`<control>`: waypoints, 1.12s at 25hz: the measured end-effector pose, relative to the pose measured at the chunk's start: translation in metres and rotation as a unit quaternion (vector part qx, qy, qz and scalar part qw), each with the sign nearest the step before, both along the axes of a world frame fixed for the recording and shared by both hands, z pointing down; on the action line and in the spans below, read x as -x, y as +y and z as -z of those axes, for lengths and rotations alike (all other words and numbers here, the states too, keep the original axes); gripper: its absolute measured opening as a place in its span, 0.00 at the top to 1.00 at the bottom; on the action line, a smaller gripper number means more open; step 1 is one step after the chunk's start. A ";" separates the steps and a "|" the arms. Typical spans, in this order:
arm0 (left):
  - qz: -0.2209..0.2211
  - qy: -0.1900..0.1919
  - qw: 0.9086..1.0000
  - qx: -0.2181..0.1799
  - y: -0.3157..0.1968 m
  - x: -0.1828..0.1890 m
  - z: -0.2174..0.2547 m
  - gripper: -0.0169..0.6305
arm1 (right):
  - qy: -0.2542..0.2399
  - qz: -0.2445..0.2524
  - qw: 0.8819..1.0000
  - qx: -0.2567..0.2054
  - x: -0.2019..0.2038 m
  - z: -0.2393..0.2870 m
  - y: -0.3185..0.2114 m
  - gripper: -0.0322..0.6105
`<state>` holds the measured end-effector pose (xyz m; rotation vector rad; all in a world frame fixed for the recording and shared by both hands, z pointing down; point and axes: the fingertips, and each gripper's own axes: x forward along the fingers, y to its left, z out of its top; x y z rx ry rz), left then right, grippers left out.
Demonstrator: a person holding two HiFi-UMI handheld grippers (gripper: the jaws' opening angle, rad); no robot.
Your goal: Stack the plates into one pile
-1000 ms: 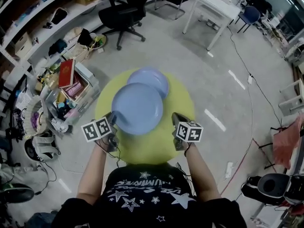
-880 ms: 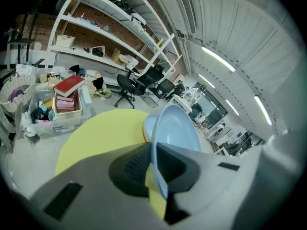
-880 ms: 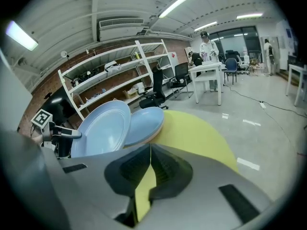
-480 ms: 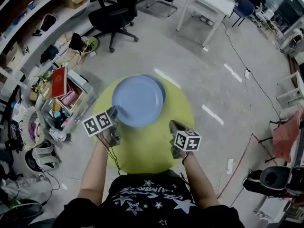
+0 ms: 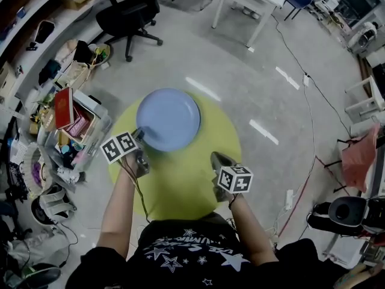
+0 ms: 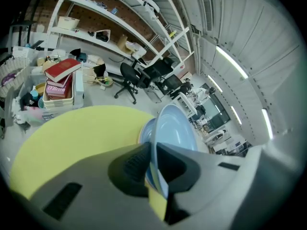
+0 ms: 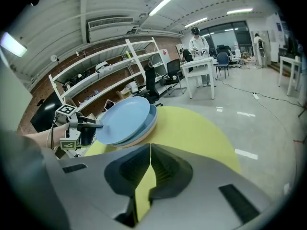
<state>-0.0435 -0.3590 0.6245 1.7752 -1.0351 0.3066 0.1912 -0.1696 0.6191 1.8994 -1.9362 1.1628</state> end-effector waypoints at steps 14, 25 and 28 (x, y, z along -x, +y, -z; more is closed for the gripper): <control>-0.008 -0.016 1.000 0.019 -0.010 -0.013 -0.015 0.92 | -0.007 -0.007 1.000 0.010 0.005 -0.004 0.005 0.92; -0.062 -0.051 0.997 0.006 -0.006 -0.021 -0.016 0.90 | -0.006 0.007 1.000 0.010 0.014 -0.005 0.001 0.92; -0.083 -0.077 0.994 -0.009 -0.002 -0.023 -0.015 0.86 | -0.008 0.006 1.000 0.010 0.014 -0.004 0.003 0.92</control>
